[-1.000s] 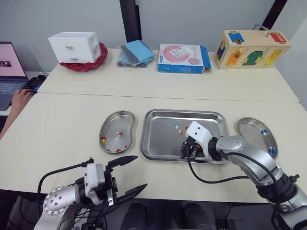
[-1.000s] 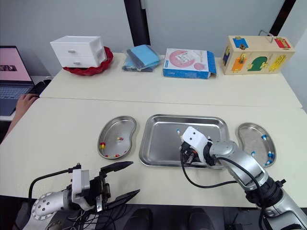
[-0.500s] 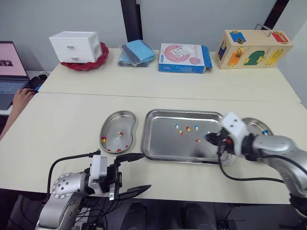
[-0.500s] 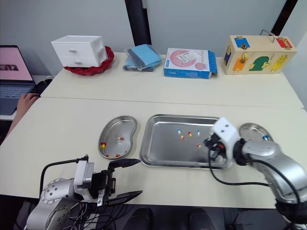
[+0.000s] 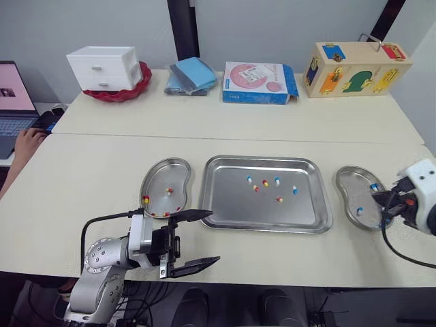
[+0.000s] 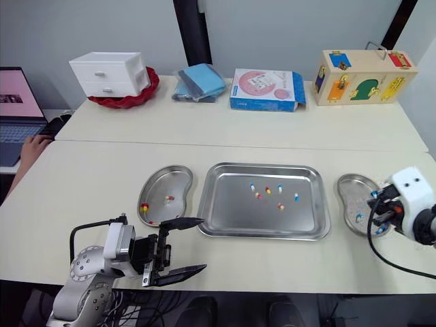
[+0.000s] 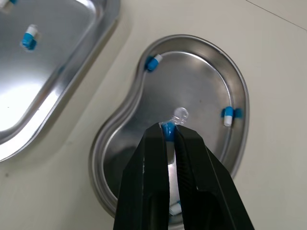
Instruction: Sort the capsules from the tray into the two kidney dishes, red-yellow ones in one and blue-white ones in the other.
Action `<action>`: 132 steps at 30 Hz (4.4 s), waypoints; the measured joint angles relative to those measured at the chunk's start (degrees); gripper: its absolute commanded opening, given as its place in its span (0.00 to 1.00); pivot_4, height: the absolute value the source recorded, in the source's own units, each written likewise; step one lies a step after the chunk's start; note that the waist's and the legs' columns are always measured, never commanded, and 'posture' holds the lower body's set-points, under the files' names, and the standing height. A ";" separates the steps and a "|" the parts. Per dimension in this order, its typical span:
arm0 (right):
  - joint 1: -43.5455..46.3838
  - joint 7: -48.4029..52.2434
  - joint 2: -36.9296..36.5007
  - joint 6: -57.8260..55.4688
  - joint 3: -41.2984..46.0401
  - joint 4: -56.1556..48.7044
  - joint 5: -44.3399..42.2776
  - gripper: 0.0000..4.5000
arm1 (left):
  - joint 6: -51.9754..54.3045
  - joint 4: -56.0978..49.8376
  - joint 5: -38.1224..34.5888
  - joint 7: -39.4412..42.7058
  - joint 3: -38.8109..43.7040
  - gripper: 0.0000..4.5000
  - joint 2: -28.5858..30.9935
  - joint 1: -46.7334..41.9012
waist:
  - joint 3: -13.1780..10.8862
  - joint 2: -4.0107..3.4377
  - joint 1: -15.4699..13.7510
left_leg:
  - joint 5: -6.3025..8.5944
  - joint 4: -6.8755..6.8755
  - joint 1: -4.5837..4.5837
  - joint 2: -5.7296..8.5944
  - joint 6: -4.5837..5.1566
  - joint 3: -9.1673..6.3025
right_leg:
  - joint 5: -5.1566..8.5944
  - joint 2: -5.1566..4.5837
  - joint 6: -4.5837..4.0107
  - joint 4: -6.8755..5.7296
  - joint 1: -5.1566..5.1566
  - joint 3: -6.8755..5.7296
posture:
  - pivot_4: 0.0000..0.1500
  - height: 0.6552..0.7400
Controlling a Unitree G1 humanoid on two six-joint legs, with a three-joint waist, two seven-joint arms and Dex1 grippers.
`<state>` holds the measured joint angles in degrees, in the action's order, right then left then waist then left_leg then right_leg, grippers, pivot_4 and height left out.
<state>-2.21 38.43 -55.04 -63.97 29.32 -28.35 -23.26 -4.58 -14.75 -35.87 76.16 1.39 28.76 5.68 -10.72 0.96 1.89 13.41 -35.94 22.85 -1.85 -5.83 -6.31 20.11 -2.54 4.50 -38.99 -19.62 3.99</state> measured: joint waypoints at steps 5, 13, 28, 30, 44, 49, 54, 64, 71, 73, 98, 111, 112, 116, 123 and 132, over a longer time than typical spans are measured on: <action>-0.11 -0.90 0.07 0.03 0.10 0.65 -0.02 0.31 | 0.06 -0.18 0.00 -0.52 0.00 1.00 -0.11 0.32 | 0.00 0.00 -0.08 | 0.00 -0.02 0.02 0.00 0.00 0.01 | 0.00 -0.01 0.00 0.00 0.01 0.00 | 1.00 0.93; -1.05 -0.75 0.20 2.80 0.37 1.00 -0.12 0.76 | 2.42 -2.34 -0.04 -5.84 1.83 1.00 0.41 3.10 | 0.00 0.00 -0.08 | 0.00 -0.02 0.02 0.00 0.00 0.00 | 0.00 -0.01 0.00 0.00 0.01 0.00 | 1.00 0.93; -20.77 19.79 4.30 42.72 8.16 8.18 3.23 0.99 | 19.91 1.05 3.02 -27.11 30.51 1.00 13.61 16.85 | -0.03 0.04 -0.04 | 0.00 0.00 -0.05 0.00 0.00 0.06 | 0.01 -0.04 0.01 0.04 0.06 0.01 | 1.00 0.93; -23.20 24.23 1.70 45.41 10.29 12.59 4.00 0.99 | 19.47 5.76 5.61 -26.73 32.18 1.00 14.83 18.98 | -0.03 0.05 -0.04 | 0.00 0.04 -0.08 0.00 0.00 0.06 | 0.03 -0.02 -0.02 0.04 0.05 0.02 | 1.00 0.93; -28.80 34.05 -0.67 50.86 12.30 19.73 4.67 0.99 | 19.56 5.48 8.69 -24.36 32.89 1.00 14.12 25.67 | -0.04 0.17 -0.06 | 0.01 0.05 -0.07 -0.02 -0.02 0.09 | 0.04 -0.04 -0.02 0.06 0.06 0.04 | 1.00 0.93; -29.28 34.31 -0.54 53.05 12.28 19.75 5.61 0.99 | 23.61 0.05 8.04 -25.68 32.89 1.00 14.15 25.07 | -0.04 0.17 -0.07 | 0.01 0.06 -0.07 -0.01 -0.02 0.09 | 0.04 -0.04 -0.02 0.06 0.07 0.04 | 1.00 0.93; -29.92 33.63 3.00 53.67 11.42 16.54 5.00 0.99 | 27.07 -4.49 6.99 -26.03 32.88 1.00 14.21 24.91 | -0.04 0.16 -0.08 | 0.01 0.06 -0.07 -0.02 -0.02 0.09 | 0.04 -0.04 -0.02 0.06 0.07 0.05 | 1.00 0.93; -26.53 20.64 19.36 54.84 -2.10 -2.16 3.10 0.99 | 32.64 -12.50 3.80 -26.81 32.80 1.00 14.20 22.69 | -0.03 0.14 -0.11 | 0.01 0.03 -0.08 -0.02 -0.03 0.06 | 0.03 -0.04 -0.02 0.04 0.09 0.04 | 1.00 0.93; -25.99 15.33 22.35 56.24 -8.19 -3.99 4.26 0.99 | 34.00 -14.38 1.96 -26.50 32.72 1.00 14.17 21.65 | 0.00 0.16 -0.11 | 0.01 0.04 -0.11 -0.02 -0.03 0.03 | 0.03 -0.03 -0.03 0.02 0.09 0.03 | 1.00 0.93; -25.50 14.36 22.43 56.33 -8.59 -3.95 4.26 0.99 | 34.11 -14.58 1.63 -26.54 32.36 1.00 14.08 21.11 | 0.01 0.16 -0.10 | 0.01 0.04 -0.11 -0.02 -0.03 0.04 | 0.03 -0.04 -0.03 0.02 0.10 0.03 | 1.00 0.93; -27.71 8.88 25.18 62.54 -15.16 1.15 6.30 1.00 | 32.80 2.03 13.14 -37.80 -13.24 0.65 -6.94 -22.18 | 0.11 0.05 -0.29 | 0.00 -0.08 -0.25 0.05 -0.02 -0.04 | -0.02 -0.02 0.05 0.00 0.35 0.00 | 1.00 0.93; -29.16 4.66 26.77 63.60 -18.69 1.00 8.35 1.00 | 30.59 13.62 21.12 -37.39 -19.56 0.65 -13.81 -30.72 | 0.11 0.03 -0.22 | -0.01 -0.07 -0.26 0.05 -0.02 -0.05 | -0.02 -0.01 0.05 -0.01 0.34 -0.01 | 1.00 0.93; -29.37 4.21 26.77 63.54 -19.12 0.65 8.50 1.00 | 30.59 14.46 21.55 -37.28 -19.58 0.65 -14.02 -31.63 | 0.12 0.02 -0.22 | -0.01 -0.07 -0.26 0.05 -0.02 -0.05 | -0.02 -0.01 0.05 -0.01 0.34 -0.02 | 1.00 0.93; -29.85 2.97 26.83 63.05 -19.66 -0.86 8.58 1.00 | 30.55 17.34 22.92 -36.75 -19.61 0.65 -14.82 -33.93 | 0.12 0.02 -0.21 | -0.01 -0.08 -0.26 0.05 -0.03 -0.05 | -0.02 -0.01 0.05 -0.01 0.34 -0.01 | 1.00 0.93; -29.98 1.11 26.80 60.59 -20.55 -3.41 8.59 1.00 | 30.68 21.53 25.12 -35.95 -20.06 0.65 -15.70 -36.38 | 0.12 0.03 -0.24 | -0.01 -0.08 -0.24 0.05 -0.03 -0.06 | -0.02 -0.01 0.06 -0.01 0.34 -0.02 | 1.00 0.93; -30.14 -0.27 26.69 57.20 -21.40 -6.01 8.54 1.00 | 31.65 23.89 27.13 -34.18 -21.27 0.65 -16.45 -38.29 | 0.12 0.03 -0.22 | -0.01 -0.08 -0.24 0.05 -0.03 -0.06 | -0.02 -0.01 0.06 -0.01 0.33 -0.02 | 1.00 0.93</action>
<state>-32.35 38.16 -28.36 -6.77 7.92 -34.36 -14.71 27.07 9.14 -8.74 41.98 -19.88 12.30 -32.60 -10.60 0.99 1.67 13.40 -36.02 22.61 -1.80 -5.85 -6.36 20.10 -2.55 4.55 -39.00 -19.28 3.97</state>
